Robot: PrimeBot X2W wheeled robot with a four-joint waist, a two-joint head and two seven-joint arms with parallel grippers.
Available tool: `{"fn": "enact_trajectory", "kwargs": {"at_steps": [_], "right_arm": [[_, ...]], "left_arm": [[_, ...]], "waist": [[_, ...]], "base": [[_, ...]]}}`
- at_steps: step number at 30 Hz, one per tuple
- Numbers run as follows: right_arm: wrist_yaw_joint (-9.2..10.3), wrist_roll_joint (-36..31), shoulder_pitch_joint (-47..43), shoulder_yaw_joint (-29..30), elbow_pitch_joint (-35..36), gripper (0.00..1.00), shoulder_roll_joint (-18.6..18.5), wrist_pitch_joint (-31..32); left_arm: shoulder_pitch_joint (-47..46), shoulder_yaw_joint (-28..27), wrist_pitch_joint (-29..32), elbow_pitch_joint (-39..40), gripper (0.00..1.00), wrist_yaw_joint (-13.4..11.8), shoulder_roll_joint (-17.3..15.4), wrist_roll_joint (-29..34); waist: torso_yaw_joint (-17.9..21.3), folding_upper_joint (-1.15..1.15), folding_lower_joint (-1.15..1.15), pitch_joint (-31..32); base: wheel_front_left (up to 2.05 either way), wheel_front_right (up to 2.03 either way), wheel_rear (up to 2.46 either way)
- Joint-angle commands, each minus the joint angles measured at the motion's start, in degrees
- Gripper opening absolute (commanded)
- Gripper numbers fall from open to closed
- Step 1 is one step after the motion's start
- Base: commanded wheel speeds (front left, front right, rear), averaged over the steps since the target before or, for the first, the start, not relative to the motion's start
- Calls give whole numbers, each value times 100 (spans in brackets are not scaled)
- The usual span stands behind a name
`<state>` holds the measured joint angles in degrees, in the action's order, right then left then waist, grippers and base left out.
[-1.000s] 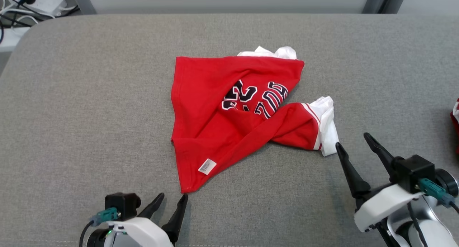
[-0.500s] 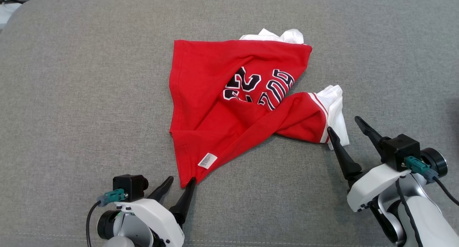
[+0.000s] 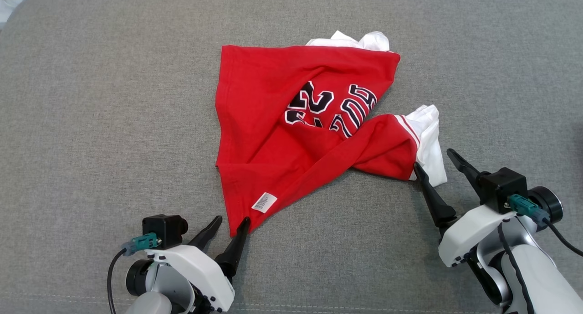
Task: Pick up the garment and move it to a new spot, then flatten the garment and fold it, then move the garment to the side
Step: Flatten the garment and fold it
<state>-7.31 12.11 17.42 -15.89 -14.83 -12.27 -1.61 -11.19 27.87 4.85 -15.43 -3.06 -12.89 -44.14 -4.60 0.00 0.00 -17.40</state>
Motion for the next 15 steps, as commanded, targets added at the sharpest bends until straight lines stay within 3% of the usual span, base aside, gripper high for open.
{"fn": "enact_trajectory", "kwargs": {"at_steps": [1, 13, 14, 15], "right_arm": [[-18, 37, 105, -127, 122, 100, -29, -66], [-18, 141, 151, -164, 12, 97, -31, -100], [-18, 149, 167, -151, -10, 88, -24, -103], [-18, 150, 184, -143, -36, 65, -22, -107]], "left_arm": [[-120, -133, 67, -9, 100, 13, -70, -56], [79, 39, 287, 282, 100, 16, -62, -147], [88, 40, 290, 309, 100, 11, -62, -154], [93, 44, 297, 327, 100, 2, -64, -155]], "waist": [[-2, 0, 0, 6], [-42, 0, 0, 46], [-44, 0, 0, 42], [-46, 0, 0, 40]], "base": [[0, 0, 0], [0, 0, 0], [0, 0, 0], [0, 0, 0]]}}
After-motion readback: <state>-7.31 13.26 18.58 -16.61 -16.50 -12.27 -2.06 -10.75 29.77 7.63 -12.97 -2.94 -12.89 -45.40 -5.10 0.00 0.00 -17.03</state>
